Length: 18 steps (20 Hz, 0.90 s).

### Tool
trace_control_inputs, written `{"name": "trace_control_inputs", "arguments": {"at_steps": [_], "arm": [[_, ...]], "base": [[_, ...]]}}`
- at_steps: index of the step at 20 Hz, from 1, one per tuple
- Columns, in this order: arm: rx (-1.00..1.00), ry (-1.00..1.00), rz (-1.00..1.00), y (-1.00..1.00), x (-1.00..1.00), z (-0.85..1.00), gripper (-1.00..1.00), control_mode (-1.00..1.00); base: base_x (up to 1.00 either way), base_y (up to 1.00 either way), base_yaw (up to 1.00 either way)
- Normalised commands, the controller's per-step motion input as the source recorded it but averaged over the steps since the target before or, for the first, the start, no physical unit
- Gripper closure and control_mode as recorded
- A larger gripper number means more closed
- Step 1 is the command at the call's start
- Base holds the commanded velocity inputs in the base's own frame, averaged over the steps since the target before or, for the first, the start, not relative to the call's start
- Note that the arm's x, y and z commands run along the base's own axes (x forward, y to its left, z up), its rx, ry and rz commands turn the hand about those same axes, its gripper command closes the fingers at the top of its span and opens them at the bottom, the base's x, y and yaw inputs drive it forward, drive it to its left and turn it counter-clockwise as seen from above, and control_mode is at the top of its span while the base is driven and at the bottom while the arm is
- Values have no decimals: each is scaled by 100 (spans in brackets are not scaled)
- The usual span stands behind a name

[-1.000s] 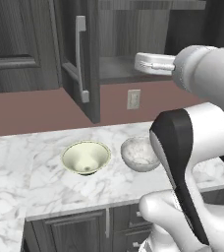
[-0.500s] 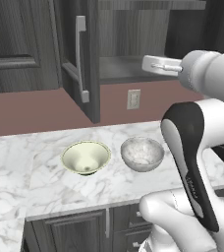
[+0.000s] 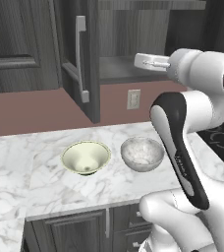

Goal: Open the cabinet. Pick the bowls from the counter and place them in the cabinet. Then close the cabinet.

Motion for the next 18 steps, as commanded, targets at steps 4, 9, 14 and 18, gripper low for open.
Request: {"name": "trace_control_inputs", "arguments": {"at_steps": [4, 9, 14, 18], "arm": [[0, 0, 2, 31, 32, 0, -100, -100], [0, 0, 5, 51, 22, 0, -100, -100], [0, 11, 16, 13, 18, 0, -100, -100], [0, 16, 20, 42, 20, -4, -100, -100]], "base": [[0, 0, 0], [0, 0, 0], [0, 0, 0], [0, 0, 0]]}}
